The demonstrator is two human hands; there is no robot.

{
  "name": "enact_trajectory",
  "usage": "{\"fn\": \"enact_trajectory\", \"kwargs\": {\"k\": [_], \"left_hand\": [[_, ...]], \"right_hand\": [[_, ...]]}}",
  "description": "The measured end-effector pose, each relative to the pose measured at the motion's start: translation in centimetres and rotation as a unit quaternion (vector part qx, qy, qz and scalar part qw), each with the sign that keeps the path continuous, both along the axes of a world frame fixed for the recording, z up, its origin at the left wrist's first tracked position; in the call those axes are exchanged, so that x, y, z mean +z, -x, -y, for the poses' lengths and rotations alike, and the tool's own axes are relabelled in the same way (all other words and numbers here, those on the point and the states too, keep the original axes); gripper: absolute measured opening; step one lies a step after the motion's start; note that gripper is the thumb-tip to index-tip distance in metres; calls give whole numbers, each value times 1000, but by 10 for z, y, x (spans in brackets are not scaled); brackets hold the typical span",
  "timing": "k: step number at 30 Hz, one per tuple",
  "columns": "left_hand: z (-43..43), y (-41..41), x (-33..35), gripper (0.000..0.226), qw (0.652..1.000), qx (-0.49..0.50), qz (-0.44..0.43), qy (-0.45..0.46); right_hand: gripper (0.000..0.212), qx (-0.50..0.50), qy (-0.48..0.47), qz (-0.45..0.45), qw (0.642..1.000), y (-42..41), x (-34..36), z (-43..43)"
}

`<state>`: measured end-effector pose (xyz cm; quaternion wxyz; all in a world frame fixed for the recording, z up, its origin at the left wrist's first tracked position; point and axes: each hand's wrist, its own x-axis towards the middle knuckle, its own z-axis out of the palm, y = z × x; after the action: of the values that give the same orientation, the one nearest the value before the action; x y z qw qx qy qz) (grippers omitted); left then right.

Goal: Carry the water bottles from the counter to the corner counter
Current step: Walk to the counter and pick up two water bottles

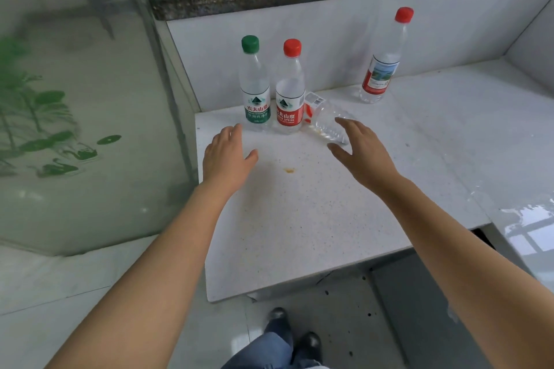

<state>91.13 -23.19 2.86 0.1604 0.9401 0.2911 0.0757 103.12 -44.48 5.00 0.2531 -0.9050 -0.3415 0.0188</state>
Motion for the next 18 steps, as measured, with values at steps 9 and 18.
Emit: {"fn": "enact_trajectory", "kwargs": {"k": [9,18], "left_hand": [[-50,-77,-4,78,994,32,10,100],[-62,-117,-20,64,965,58,140,215]], "right_hand": [[66,-57,-45,-151,986,-59,-4,-90],[73,-75,-125,-232,962,-80,-19,-126]]}}
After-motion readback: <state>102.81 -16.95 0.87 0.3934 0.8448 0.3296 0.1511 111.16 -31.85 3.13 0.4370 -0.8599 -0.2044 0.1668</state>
